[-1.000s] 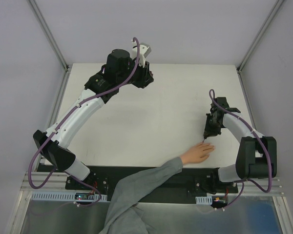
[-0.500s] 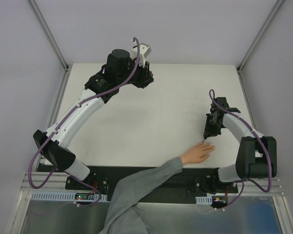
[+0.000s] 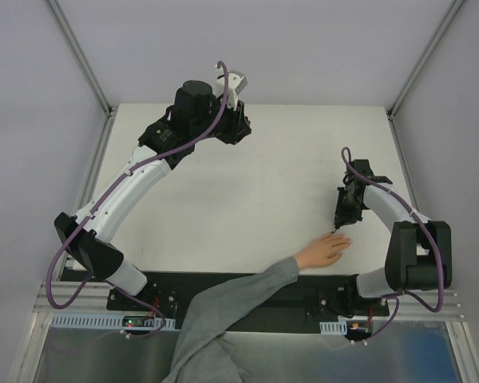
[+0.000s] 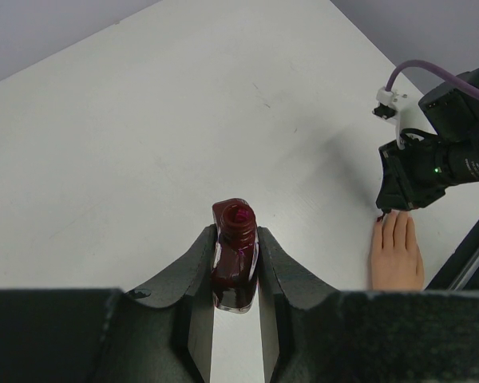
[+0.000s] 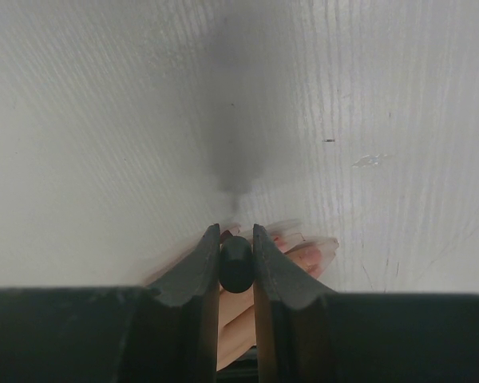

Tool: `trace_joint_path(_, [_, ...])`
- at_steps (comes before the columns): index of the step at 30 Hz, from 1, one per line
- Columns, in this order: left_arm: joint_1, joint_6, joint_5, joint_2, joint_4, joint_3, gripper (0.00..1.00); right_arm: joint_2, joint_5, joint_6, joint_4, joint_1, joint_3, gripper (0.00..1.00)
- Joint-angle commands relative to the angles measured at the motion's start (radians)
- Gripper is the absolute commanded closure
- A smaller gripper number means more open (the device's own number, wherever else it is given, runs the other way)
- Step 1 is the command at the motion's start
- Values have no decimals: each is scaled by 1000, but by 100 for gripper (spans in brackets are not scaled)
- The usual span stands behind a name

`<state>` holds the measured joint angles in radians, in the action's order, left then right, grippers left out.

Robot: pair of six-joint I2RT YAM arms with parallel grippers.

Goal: Paint the nails

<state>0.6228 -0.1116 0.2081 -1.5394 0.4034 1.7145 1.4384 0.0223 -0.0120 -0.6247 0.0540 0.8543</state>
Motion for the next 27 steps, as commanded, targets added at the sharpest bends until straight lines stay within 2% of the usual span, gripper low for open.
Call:
trace_joint_path(1, [8,13,8,2,-21,36,100,8,18,-2,-13,-3,40,100])
trace_joint_path(14, [8,18,5,7,-21,31,100,5,61,-3,-43,-5,71,100])
trace_joint_path(27, [8,16,4,15,-21,22,100,13,7,4,-35,27,54,100])
